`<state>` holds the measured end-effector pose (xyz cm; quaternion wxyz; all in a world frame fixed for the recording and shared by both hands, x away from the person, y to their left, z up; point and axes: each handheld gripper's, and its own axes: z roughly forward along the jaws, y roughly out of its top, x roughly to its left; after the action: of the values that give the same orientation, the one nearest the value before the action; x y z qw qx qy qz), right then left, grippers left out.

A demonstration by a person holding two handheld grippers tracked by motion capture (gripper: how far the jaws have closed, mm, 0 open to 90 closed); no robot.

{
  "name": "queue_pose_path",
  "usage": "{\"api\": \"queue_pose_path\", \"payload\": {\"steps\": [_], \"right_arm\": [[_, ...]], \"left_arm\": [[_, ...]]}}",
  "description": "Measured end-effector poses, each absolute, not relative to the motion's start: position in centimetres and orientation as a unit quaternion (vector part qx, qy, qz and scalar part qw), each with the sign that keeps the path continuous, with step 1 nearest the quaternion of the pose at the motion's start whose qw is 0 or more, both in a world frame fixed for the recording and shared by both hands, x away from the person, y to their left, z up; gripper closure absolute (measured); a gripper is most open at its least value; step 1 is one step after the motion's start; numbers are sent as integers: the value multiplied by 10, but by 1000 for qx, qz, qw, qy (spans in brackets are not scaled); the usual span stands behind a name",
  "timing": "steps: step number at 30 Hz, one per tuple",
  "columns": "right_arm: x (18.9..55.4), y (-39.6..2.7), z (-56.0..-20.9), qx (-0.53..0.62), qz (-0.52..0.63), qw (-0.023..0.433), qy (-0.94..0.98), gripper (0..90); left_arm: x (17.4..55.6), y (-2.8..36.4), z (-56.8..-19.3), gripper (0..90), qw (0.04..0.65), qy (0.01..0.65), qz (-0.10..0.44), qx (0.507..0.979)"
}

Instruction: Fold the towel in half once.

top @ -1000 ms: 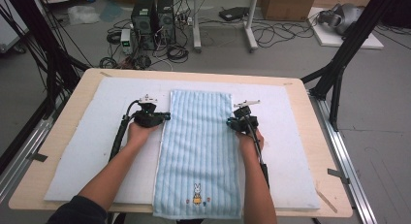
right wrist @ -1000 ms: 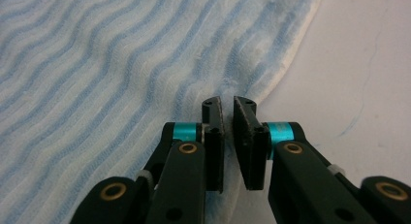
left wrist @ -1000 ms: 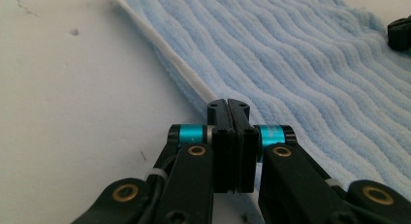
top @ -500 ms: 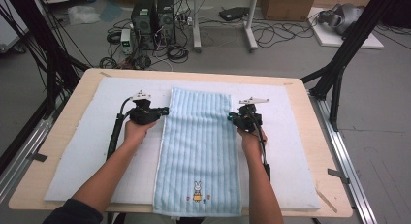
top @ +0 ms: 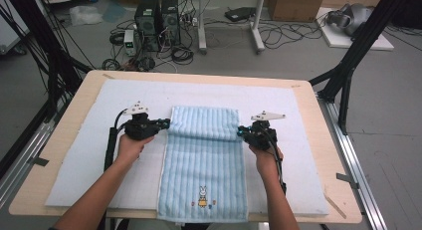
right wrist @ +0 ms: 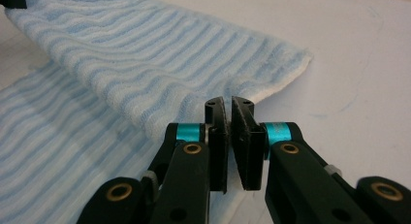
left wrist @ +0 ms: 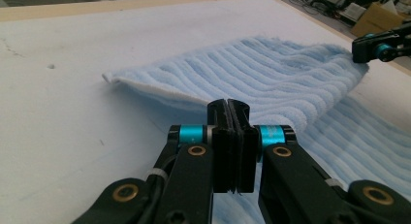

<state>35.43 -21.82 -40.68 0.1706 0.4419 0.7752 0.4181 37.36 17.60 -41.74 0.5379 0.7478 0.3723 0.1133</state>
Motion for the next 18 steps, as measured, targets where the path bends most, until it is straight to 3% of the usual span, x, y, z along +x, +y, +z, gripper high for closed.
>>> {"api": "queue_pose_path", "payload": {"steps": [15, 17, 18], "right_arm": [[302, -226, -427, 436, 425, 146, 779, 847], [302, -226, -429, 440, 421, 146, 780, 827], [303, -226, -428, 442, 418, 148, 780, 805]], "left_arm": [[333, 181, -434, 879, 523, 348, 85, 774], [335, 181, -435, 802, 521, 359, 89, 769], [336, 180, -435, 679, 521, 370, 94, 763]]}}
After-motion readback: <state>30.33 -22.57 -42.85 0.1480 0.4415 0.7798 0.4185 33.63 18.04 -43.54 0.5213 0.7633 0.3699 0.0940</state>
